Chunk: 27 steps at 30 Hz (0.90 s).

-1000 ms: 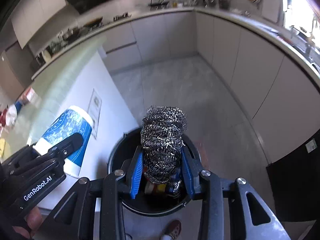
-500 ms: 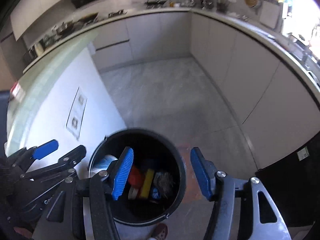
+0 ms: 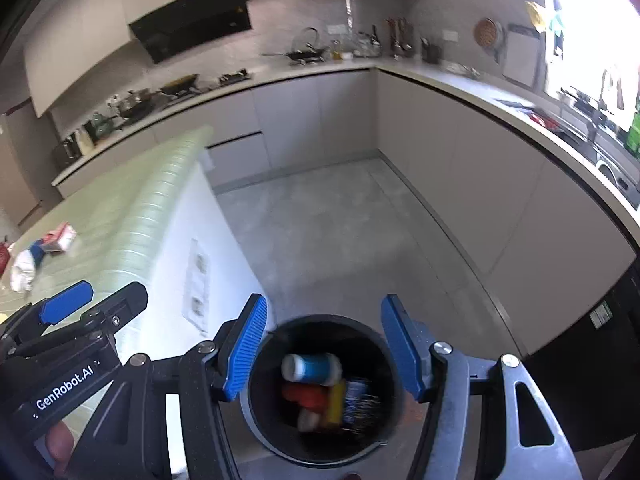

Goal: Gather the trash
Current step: 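Move both tools back toward the cloths on the island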

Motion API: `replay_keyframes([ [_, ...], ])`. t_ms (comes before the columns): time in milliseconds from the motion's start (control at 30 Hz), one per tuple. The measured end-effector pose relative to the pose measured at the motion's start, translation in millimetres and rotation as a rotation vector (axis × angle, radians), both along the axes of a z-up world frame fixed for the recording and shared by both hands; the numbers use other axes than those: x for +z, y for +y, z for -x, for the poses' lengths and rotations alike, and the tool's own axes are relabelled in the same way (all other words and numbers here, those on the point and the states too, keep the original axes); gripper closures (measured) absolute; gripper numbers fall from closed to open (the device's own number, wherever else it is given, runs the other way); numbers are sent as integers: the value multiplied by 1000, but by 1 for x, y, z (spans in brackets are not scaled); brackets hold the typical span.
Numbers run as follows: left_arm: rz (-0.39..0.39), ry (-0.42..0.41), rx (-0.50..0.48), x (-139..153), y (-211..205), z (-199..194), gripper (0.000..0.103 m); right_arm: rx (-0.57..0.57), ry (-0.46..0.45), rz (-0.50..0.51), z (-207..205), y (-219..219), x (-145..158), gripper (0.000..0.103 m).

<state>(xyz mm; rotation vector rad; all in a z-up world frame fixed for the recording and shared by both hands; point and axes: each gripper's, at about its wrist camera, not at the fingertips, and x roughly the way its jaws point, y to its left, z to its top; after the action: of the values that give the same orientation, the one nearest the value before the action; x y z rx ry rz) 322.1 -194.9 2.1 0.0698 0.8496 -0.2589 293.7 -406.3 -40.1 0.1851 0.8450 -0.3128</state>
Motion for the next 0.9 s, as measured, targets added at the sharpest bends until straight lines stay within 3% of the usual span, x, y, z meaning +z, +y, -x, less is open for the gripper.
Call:
replay_keyframes([
  [267, 1, -47, 123, 17, 99, -17, 27, 97, -58, -11, -31, 107, 25, 41],
  [667, -32, -43, 272, 7, 273, -48, 27, 216, -62, -56, -89, 284, 11, 41],
  [900, -47, -45, 332, 6, 331, -64, 27, 287, -51, -65, -114, 349, 9, 41],
])
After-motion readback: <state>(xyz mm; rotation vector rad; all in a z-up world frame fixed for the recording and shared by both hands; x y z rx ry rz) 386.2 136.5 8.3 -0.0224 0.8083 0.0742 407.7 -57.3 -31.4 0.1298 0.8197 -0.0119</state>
